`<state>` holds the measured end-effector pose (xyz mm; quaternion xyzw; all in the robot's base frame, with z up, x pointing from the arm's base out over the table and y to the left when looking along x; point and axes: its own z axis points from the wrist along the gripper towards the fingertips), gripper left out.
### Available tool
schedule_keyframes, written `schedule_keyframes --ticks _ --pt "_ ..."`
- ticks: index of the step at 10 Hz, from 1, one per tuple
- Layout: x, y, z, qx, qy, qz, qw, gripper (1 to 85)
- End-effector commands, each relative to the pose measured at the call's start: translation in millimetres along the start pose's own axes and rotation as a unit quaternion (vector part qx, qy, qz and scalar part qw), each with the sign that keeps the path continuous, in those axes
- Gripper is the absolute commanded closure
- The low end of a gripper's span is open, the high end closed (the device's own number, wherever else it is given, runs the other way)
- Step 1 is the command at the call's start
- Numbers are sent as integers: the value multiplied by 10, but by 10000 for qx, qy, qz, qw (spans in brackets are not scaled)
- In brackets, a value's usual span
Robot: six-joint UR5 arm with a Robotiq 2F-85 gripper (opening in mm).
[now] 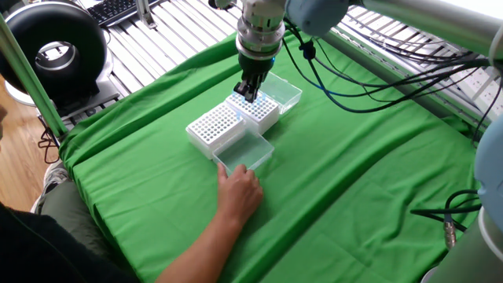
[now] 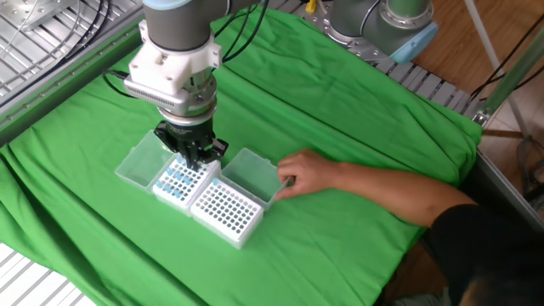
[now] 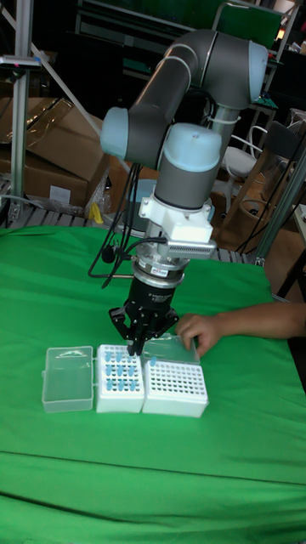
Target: Insert a medium pipette tip into the holder for medium pipette tips
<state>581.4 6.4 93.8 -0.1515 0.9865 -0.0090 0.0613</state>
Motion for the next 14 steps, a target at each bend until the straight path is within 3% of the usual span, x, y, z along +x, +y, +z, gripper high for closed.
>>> schedule_keyframes --ticks 1,8,14 --pt "-36 10 -256 -61 19 57 10000 847" --pt "-151 194 -612 -110 259 370 9989 847" --pt "-289 458 -567 -97 206 670 9975 847"
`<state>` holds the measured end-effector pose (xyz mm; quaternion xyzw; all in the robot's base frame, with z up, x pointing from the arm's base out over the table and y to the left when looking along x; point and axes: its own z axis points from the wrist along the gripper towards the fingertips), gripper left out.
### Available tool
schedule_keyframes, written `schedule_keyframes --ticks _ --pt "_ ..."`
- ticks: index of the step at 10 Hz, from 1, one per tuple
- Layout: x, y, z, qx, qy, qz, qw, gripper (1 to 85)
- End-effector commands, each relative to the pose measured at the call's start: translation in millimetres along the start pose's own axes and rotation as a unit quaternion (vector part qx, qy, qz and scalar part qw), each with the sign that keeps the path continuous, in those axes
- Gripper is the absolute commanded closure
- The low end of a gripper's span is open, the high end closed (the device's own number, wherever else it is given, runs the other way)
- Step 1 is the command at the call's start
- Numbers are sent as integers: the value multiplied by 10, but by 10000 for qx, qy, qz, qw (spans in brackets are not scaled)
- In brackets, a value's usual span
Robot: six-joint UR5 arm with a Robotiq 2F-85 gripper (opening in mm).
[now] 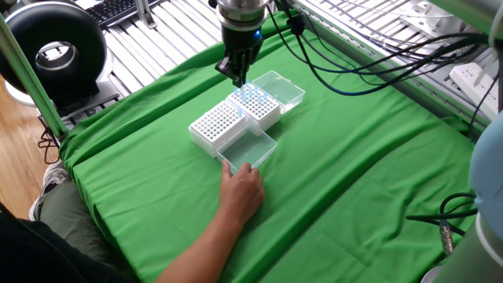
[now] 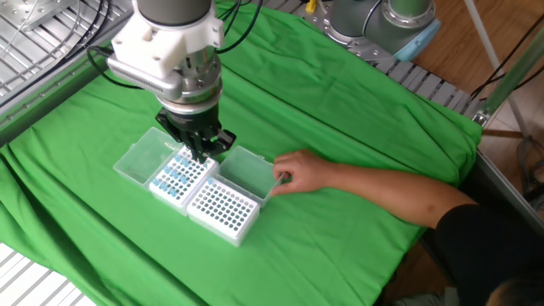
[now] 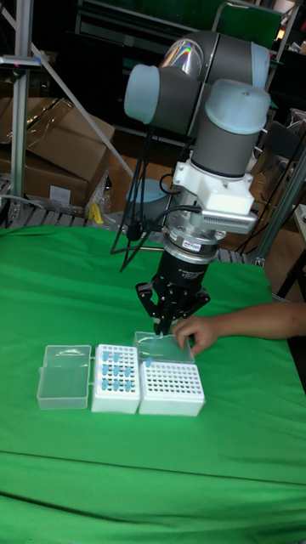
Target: Insert a medium pipette tip into the holder for medium pipette tips
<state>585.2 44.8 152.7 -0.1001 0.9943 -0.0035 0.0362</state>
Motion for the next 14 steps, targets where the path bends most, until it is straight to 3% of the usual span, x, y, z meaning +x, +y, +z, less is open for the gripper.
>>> schedule_keyframes --ticks 1,7,14 --pt "-68 157 31 -37 -65 171 9998 847" --pt "-95 111 243 -2 -284 117 9995 847" --pt "-25 123 383 31 -380 131 9992 847"
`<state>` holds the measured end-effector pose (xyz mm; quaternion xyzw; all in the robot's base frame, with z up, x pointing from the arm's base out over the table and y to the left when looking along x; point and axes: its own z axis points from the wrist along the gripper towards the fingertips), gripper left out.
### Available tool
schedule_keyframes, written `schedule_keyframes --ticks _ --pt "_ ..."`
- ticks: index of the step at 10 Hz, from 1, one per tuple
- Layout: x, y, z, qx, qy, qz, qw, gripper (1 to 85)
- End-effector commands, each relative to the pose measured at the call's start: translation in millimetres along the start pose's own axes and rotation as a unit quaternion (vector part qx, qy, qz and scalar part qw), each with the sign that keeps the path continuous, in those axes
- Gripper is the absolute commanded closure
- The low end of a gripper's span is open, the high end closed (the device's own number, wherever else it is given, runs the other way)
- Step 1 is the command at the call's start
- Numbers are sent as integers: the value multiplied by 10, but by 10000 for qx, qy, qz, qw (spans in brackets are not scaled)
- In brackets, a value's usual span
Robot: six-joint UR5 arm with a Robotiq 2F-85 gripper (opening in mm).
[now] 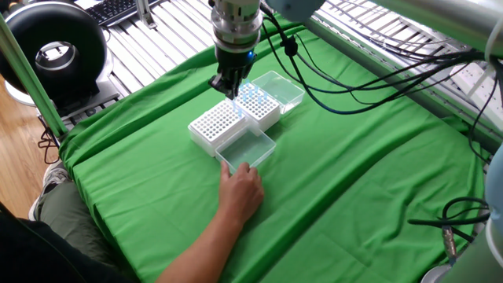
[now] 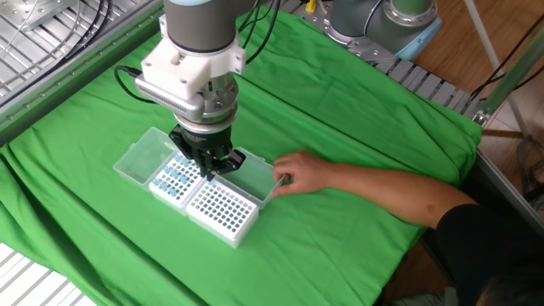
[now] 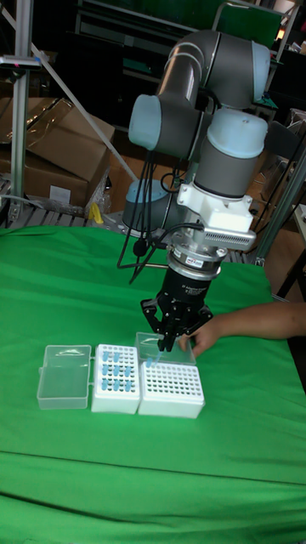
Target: Insert a medium pipette tip into the holder for medium pipette tips
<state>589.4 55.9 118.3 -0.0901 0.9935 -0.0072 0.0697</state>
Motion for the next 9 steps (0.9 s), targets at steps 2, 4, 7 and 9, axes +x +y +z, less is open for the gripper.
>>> schedule_keyframes --ticks 2,4,7,9 --pt "34 25 66 -26 -62 48 10000 847" --pt "36 29 109 -18 -107 63 9999 847" --pt "61 9 189 -23 -115 -43 9999 847" --pt "153 48 219 -145 0 -412 9990 577"
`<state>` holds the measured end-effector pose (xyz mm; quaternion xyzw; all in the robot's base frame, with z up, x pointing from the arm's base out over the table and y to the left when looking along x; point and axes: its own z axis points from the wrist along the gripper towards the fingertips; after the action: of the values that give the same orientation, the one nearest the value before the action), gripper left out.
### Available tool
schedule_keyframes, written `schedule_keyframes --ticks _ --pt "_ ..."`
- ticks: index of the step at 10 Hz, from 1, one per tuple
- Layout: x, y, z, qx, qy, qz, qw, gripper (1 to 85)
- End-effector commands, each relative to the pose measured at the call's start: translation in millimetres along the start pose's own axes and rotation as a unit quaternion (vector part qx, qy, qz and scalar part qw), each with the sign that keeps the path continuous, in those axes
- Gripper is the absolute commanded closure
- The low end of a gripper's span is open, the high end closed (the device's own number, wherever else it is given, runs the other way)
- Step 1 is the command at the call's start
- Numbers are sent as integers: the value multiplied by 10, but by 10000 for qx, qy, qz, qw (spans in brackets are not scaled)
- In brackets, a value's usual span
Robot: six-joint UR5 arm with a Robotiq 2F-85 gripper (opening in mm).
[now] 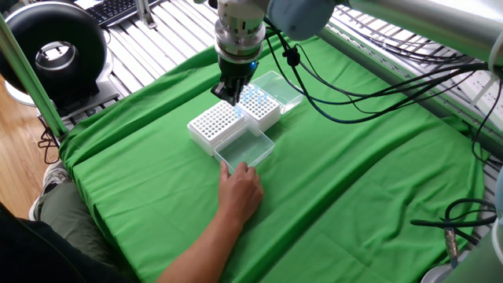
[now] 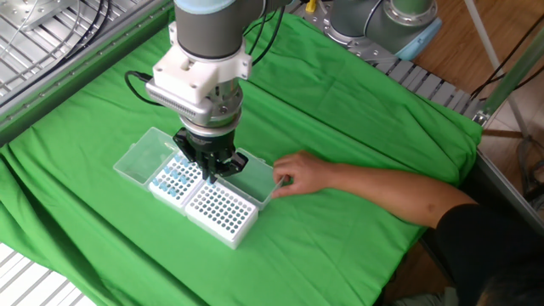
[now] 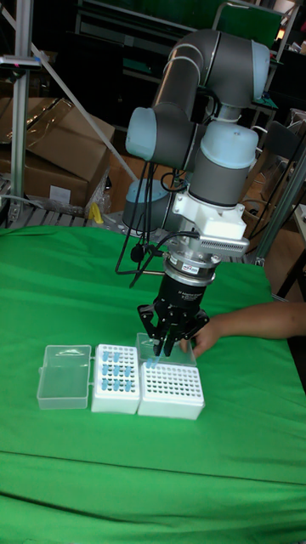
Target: Insert a medium pipette tip into the holder for medium pipette tips
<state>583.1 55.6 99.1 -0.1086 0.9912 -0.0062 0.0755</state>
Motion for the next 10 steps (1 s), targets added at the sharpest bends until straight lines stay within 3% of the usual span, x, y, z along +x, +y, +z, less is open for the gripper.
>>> schedule_keyframes --ticks 1,3,4,10 --pt "88 24 39 -113 87 -254 9996 547" --pt "140 -52 31 -48 136 -364 9992 547" --pt "166 -182 5 -23 152 -552 9984 560" --pt "244 -515 130 -177 65 -1102 9937 540"
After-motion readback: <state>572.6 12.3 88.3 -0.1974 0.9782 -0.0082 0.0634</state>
